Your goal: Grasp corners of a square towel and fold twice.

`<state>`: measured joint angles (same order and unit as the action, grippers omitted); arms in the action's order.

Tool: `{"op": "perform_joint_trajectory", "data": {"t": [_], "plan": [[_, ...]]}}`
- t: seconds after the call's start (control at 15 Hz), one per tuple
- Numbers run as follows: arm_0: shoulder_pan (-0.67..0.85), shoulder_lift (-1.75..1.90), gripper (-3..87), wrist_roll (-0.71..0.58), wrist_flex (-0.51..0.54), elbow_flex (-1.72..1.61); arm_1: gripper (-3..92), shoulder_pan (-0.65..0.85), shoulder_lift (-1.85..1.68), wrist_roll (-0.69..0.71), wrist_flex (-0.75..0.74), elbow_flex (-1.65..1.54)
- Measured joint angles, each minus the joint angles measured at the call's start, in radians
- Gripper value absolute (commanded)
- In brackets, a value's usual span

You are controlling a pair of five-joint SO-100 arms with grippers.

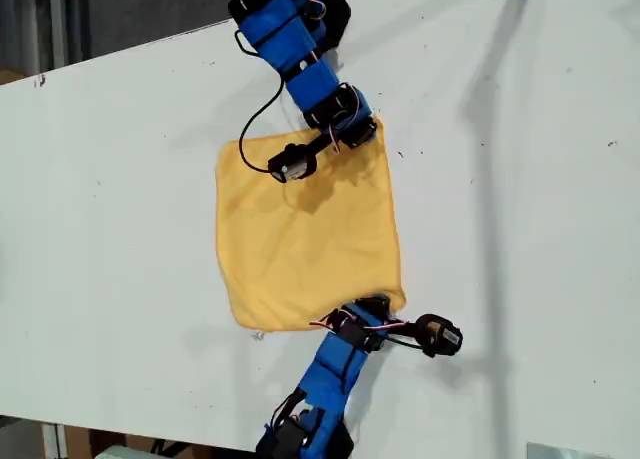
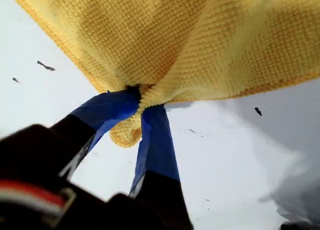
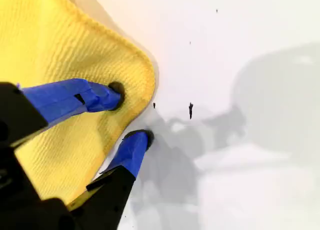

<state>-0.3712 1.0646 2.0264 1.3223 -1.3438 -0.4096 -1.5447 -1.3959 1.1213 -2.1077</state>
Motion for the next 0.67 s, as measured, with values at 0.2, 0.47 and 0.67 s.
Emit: {"op": "perform_joint_trajectory", "data": {"t": [0.2,0.47,0.67], "plan": [[-0.002,-0.081,17.0,-0.023,0.216,0.239,-0.1,0.000,0.000,0.000,-0.005,-0.002],[-0.002,-0.081,17.0,-0.029,0.322,0.296,-0.1,0.000,0.000,0.002,-0.009,-0.002],[-0.002,-0.081,17.0,-0.057,0.308,0.305,-0.1,0.000,0.000,0.002,-0.009,-0.002]]}}
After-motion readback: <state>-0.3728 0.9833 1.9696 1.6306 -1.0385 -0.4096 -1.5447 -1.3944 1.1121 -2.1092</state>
